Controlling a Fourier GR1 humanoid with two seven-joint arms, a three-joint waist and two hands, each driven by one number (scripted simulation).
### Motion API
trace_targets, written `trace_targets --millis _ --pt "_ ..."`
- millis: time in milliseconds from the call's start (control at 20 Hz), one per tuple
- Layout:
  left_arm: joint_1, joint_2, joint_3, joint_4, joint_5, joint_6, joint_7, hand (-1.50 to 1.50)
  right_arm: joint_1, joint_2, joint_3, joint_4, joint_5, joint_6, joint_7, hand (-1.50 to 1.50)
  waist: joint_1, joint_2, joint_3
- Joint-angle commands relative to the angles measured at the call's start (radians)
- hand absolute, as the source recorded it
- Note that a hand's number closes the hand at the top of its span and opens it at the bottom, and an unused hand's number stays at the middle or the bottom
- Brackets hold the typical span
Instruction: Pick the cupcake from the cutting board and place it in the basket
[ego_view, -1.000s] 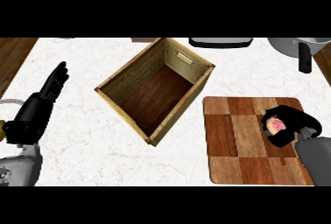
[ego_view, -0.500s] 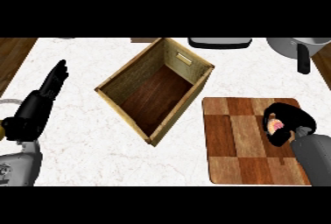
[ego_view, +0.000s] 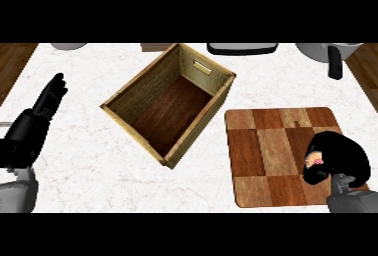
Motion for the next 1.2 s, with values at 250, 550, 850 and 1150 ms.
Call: trace_targets --millis 250,550,850,1150 --pt "0.004 -0.032 -0.045 -0.025 -0.025 0.010 0.008 0.00 0.007 0.054 0.003 -0.518 0.150 -0.131 0.205 1.50 0.009 0.002 0.003" --pt "-0.002 -0.006 -0.011 0.032 -0.002 -0.015 -0.047 0.00 -0.214 0.164 0.028 -0.747 0.111 -0.124 0.255 1.50 0.034 0.011 0.002" --pt "-0.011 -0.007 -0.026 -0.006 -0.009 -0.021 -0.003 0.00 -0.652 0.185 -0.015 -0.701 0.045 0.147 0.402 1.50 0.053 0.010 0.001" --pt "-0.074 -0.033 -0.046 0.089 -0.039 0.005 -0.034 0.00 -0.993 0.315 -0.042 -0.387 0.038 0.105 0.468 1.50 0.057 0.013 0.000"
